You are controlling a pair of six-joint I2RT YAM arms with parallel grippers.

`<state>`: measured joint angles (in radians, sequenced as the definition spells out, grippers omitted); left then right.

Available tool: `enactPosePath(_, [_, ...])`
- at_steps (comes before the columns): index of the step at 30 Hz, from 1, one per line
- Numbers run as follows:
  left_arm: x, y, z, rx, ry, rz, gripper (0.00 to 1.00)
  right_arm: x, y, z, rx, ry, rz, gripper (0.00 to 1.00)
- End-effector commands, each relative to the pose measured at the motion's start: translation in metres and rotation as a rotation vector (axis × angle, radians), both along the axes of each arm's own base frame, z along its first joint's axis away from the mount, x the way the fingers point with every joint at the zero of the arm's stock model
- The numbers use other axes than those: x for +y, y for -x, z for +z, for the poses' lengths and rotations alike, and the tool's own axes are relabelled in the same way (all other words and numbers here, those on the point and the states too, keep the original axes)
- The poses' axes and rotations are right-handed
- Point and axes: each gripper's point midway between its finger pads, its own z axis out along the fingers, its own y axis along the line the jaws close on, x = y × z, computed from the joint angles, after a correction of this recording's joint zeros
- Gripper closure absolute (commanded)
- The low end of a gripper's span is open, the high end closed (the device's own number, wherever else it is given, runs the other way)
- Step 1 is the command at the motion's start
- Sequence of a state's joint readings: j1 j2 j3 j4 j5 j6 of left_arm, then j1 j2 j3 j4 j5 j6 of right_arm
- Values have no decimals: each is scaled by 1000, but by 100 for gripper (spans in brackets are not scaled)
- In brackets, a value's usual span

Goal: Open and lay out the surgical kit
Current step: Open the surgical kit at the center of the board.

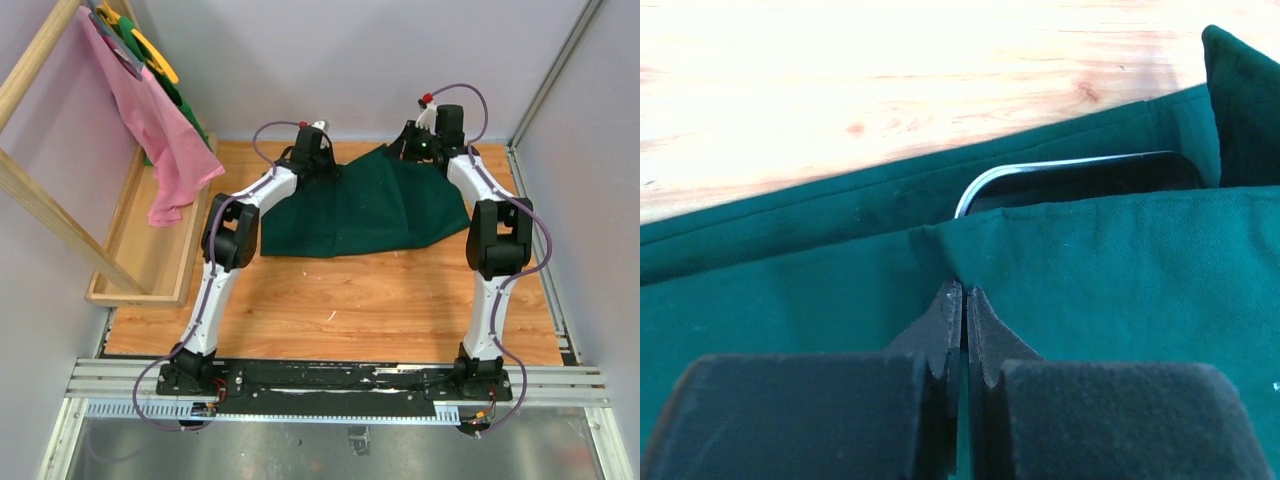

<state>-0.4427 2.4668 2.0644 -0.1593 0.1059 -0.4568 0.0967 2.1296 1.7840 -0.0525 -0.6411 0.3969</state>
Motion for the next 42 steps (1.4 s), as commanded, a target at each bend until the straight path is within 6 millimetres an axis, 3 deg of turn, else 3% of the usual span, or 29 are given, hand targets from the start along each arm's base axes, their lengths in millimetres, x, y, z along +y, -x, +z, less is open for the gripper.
enactPosePath(1, [9, 6, 32, -45, -18, 11, 99, 10, 9, 25, -56, -16, 28, 99])
enactPosePath(5, [14, 10, 60, -90, -4, 23, 99, 7, 13, 20, -45, -9, 21, 99])
enactPosePath(11, [20, 22, 81, -114, 7, 32, 100, -1, 25, 18, -27, 16, 2, 99])
enactPosePath(15, [20, 47, 94, -126, 25, 30, 100, -10, 51, 16, 5, 50, -30, 99])
enactPosePath(17, [18, 67, 87, -110, 15, 25, 100, -14, 68, 12, 31, 66, -48, 99])
enactPosePath(24, [7, 149, 78, -79, 11, 17, 100, -32, 150, -4, 116, 199, -125, 99])
enactPosePath(30, [1, 226, 78, -62, 15, 41, 100, -43, 238, -16, 186, 280, -195, 99])
enactPosePath(35, [-7, 298, 75, -54, 28, 25, 100, -70, 317, -32, 244, 353, -307, 99])
enactPosePath(40, [-12, 360, 54, -7, 48, -2, 100, -92, 378, -47, 283, 338, -396, 99])
enactPosePath(42, [-15, 380, 43, 10, 32, -4, 100, -89, 394, -52, 292, 285, -389, 99])
